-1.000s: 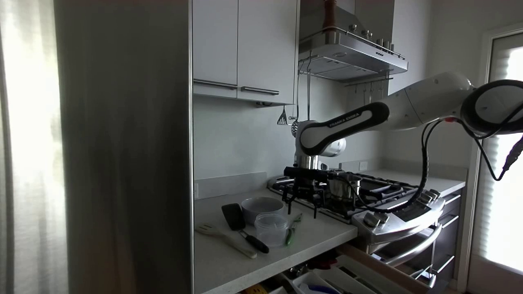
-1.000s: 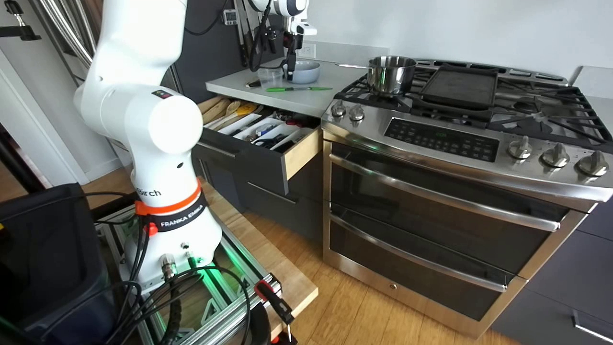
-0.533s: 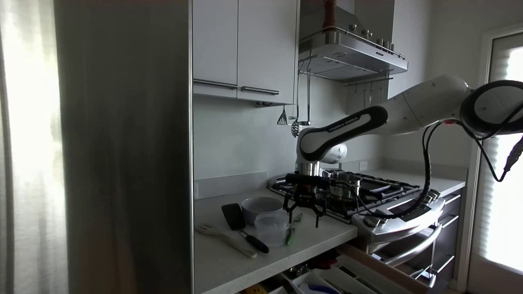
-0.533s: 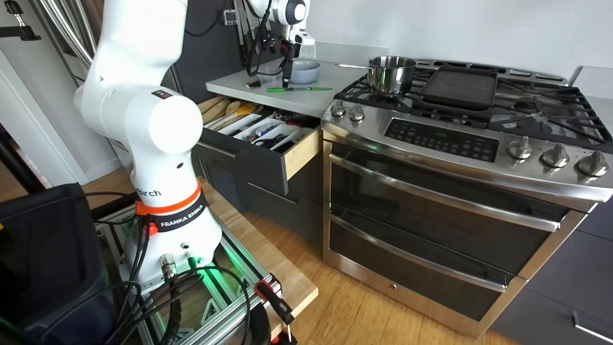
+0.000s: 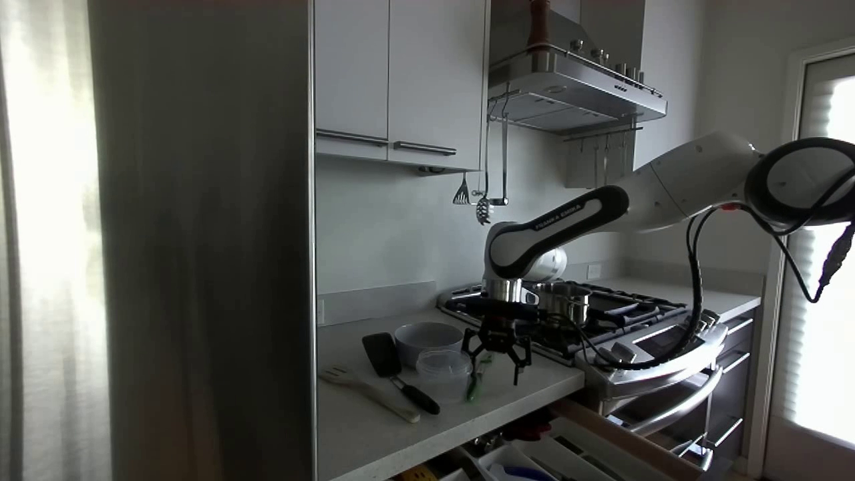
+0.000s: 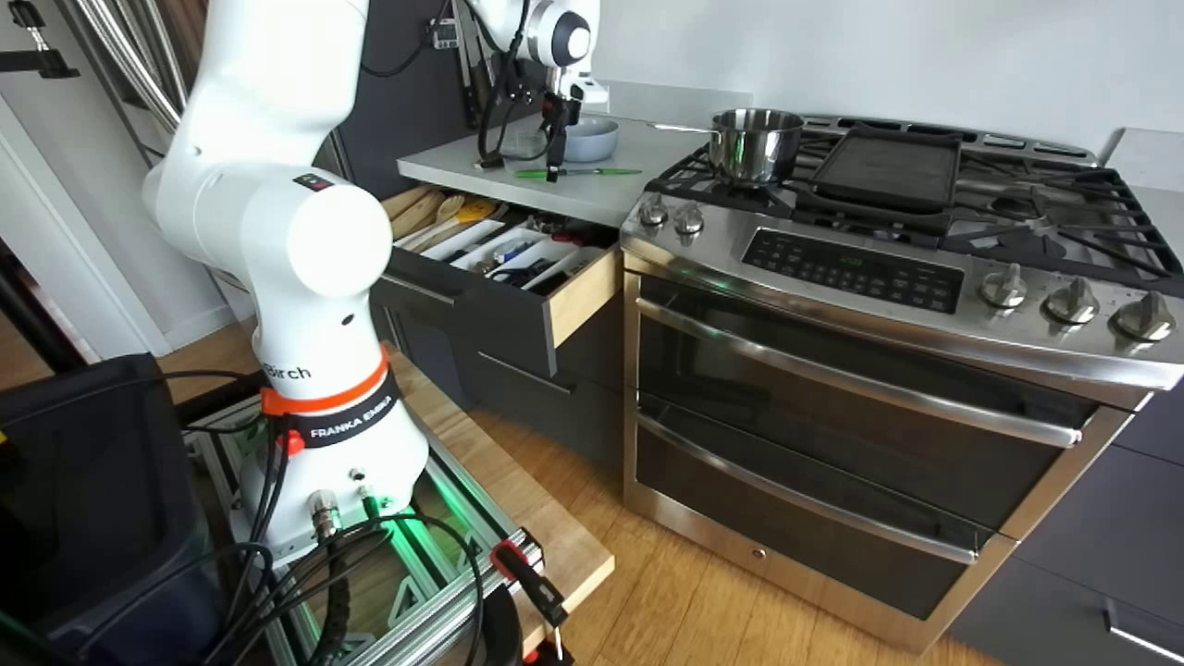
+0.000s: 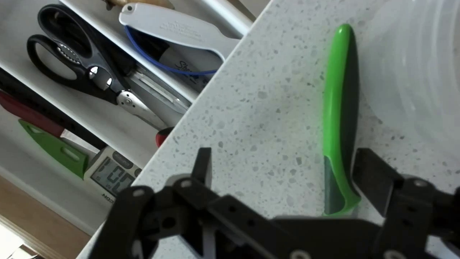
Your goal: Push the green knife into its cover
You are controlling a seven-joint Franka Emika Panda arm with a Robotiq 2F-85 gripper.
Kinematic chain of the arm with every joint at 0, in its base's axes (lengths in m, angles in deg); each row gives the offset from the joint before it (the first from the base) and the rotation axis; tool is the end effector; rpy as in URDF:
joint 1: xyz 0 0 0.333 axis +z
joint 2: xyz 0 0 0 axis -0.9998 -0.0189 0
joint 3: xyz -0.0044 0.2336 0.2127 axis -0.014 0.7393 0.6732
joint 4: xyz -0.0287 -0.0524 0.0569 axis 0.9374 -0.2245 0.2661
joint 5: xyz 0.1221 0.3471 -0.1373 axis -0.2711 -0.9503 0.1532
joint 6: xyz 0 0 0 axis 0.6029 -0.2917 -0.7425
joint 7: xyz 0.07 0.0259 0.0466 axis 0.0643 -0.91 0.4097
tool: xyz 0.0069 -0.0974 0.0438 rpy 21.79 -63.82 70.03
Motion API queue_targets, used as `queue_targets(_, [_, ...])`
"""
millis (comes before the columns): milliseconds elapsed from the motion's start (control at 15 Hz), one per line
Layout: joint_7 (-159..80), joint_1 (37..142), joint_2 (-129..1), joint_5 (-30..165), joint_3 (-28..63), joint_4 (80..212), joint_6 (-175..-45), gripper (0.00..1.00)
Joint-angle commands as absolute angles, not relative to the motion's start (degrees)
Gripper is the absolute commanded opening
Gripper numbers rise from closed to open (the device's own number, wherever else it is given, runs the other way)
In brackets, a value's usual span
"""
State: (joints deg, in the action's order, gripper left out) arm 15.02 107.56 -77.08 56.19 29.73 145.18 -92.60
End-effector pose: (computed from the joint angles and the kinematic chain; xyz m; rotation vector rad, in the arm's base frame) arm 0.6056 0.3068 0.3312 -2.8744 0.9563 0.2805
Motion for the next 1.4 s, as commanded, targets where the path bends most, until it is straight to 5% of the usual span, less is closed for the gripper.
queue_targets(0, [14.10,107.69,-77.71,55.08,29.68,146.08,-95.56,1.00])
queue_targets(467, [14.32,108.30,-79.48,55.55,29.60,144.41,-96.58,1.00])
queue_targets(533, [14.34,108.37,-79.58,55.63,29.57,144.28,-96.58,0.92])
queue_targets(600, [14.39,108.45,-79.74,55.80,29.52,144.04,-96.35,0.72])
queue_targets(1000, [14.46,108.74,-80.50,56.35,29.38,141.95,-95.12,0.27])
queue_targets(1200, [14.48,108.90,-80.75,56.60,29.34,141.35,-94.61,0.14])
queue_targets(1333, [14.21,108.94,-81.05,56.59,29.42,140.62,-94.33,0.15])
